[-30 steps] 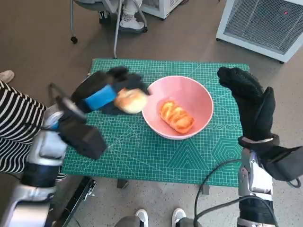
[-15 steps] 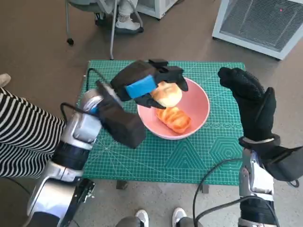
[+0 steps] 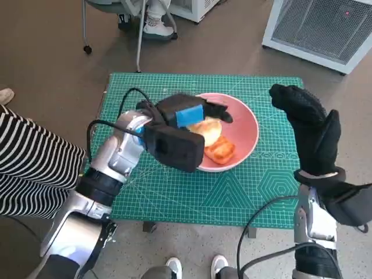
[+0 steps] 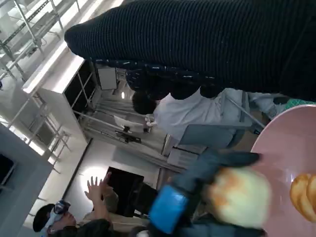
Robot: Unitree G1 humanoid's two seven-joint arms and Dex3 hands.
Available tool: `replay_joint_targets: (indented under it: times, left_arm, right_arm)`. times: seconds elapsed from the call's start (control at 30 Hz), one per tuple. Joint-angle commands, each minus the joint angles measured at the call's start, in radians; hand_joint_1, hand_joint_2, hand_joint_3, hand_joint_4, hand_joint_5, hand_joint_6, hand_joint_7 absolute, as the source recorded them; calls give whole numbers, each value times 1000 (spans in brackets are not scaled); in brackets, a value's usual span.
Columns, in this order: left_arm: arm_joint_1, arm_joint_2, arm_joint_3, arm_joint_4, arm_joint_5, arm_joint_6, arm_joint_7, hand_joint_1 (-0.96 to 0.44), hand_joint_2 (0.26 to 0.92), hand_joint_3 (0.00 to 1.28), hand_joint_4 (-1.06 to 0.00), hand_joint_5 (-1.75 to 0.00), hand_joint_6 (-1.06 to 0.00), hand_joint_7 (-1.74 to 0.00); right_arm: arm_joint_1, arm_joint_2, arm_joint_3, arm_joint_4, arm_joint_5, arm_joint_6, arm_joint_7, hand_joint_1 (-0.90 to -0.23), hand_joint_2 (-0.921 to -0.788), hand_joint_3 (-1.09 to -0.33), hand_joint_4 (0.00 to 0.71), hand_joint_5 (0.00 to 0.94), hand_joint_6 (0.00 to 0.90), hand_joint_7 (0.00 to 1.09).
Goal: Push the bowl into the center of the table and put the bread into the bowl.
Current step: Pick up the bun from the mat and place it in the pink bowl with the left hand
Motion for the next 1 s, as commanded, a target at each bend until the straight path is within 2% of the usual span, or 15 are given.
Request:
replay_joint_targets:
  times: [0.03, 0.1, 0.27, 0.4, 0.73, 0.87, 1.0]
  left_arm:
    - [-38, 12, 4, -10, -18, 1, -49, -179, 783, 3, -104, -4, -207, -34]
    - [-37, 14, 11, -5, -30, -11, -59, -276, 785, 4, -44, -2, -177, -14]
    - [-36, 17, 42, 2, -79, -27, -81, -517, 804, 12, -5, 1, -124, -3]
    - [-33, 27, 75, -15, -122, -31, -95, -610, 825, 19, -1, 1, -105, -1]
    - [-10, 53, 154, -71, -200, -35, -91, -659, 869, 25, 1, 1, -99, -2]
    - [-3, 69, 193, -80, -232, -56, -75, -677, 887, 27, 1, 1, -100, -3]
    - [15, 74, 253, -81, -287, -101, -38, -673, 906, 29, 1, 1, -103, -4]
  right_arm:
    - [22, -2, -9, 0, -2, 8, -11, -769, -921, -732, 182, 0, 67, 505]
    - [21, -3, -10, 0, -2, 8, -11, -768, -921, -732, 182, 0, 67, 504]
    - [15, -4, -12, 1, -4, 12, -13, -768, -921, -731, 179, 0, 65, 503]
    - [8, -4, -12, -3, -5, 18, -15, -768, -921, -731, 178, 0, 64, 502]
    - [-19, -21, -19, -12, -15, 29, -28, -766, -921, -731, 180, 2, 74, 505]
    - [-33, -30, -22, -24, -30, 33, -45, -764, -921, -753, 183, 3, 70, 506]
    - [-47, -36, -19, -36, -58, 31, -71, -753, -921, -794, 185, 4, 64, 507]
